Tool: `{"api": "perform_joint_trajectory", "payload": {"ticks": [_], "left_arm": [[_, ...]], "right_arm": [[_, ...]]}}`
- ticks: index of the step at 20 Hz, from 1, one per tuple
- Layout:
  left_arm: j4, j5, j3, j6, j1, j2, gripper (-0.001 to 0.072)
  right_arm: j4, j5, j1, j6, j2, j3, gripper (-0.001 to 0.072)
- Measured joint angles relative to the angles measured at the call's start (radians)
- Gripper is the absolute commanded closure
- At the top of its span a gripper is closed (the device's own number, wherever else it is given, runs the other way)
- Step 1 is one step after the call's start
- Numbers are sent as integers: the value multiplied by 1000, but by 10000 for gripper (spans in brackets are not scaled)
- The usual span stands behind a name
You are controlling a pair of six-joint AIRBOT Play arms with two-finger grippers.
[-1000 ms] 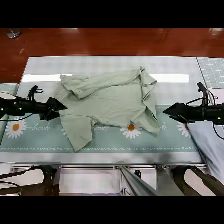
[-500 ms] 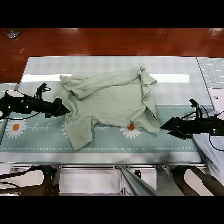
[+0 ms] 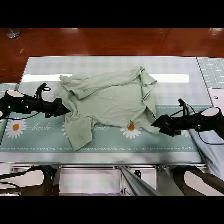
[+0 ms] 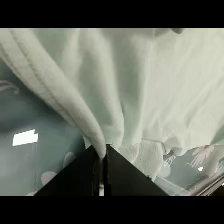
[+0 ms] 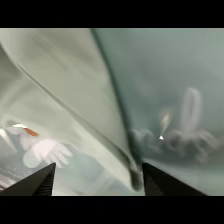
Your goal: Fold the shirts.
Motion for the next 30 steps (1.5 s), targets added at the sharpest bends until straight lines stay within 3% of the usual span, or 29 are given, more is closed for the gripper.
{"api": "perform_joint_trajectory", "payload": {"ticks": [2, 3, 9, 14, 18, 22, 27, 30], "left_arm": [[0, 0, 0, 0, 0, 0, 674], [0, 1, 0, 0, 0, 0, 674], [-35, -18, 56, -1, 0, 30, 675], [-203, 6, 315, 21, 1, 193, 675], [-241, 98, 621, 27, 29, 346, 676], [-126, 145, 880, -19, 109, 483, 676], [117, 153, 1005, -83, 219, 689, 676], [265, 105, 1024, -108, 209, 791, 676]], "right_arm": [[22, -28, 50, -4, -47, 33, 371], [27, -51, 76, -6, -68, 53, 674], [45, 2, 150, -29, -113, 282, 687], [-3, 79, 118, 25, -66, 816, 687], [-86, 98, 74, 89, -18, 1297, 687], [-172, 120, 29, 91, 106, 1523, 687], [-354, 203, 6, 115, 314, 1542, 687], [-435, 268, 3, 131, 410, 1513, 687]]}}
